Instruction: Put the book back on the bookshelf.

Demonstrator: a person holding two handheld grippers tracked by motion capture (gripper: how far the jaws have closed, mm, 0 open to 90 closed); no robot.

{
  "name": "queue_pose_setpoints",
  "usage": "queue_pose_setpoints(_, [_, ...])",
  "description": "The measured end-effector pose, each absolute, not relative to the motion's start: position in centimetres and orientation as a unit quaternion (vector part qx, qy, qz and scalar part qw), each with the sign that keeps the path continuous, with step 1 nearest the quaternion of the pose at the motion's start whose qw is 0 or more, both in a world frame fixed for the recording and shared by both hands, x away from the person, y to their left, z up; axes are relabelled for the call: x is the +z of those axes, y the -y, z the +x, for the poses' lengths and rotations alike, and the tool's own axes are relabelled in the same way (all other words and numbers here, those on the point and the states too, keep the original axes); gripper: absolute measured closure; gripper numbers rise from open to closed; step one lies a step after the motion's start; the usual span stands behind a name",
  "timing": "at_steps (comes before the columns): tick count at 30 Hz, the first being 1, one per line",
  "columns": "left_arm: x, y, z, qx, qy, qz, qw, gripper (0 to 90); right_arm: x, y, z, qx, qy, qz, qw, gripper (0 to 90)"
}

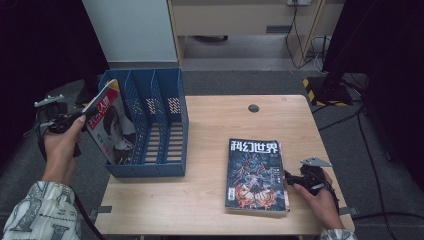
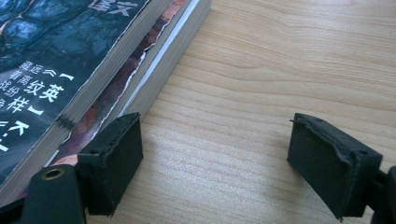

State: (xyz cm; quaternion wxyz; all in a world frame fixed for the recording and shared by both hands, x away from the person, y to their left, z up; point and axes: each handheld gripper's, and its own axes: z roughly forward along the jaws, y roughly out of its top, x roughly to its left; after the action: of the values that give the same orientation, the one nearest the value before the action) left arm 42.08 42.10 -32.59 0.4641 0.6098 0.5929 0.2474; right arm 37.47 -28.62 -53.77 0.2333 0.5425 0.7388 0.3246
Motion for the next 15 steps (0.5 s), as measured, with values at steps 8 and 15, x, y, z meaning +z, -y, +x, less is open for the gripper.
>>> queue_pose_setpoints(8, [-31.2,-41.2,43.2,0.250,-0.594,0.626,0.439,66.6,-53.8,28.6,37.5,0.325,-0.738,0.543,0.234,18.1])
queue_pose_setpoints(15, [-31.5,-41.1,44.0,0.246,-0.604,0.636,0.412,72.8,-53.8,28.6,37.5,0.325,-0.739,0.543,0.233,18.1])
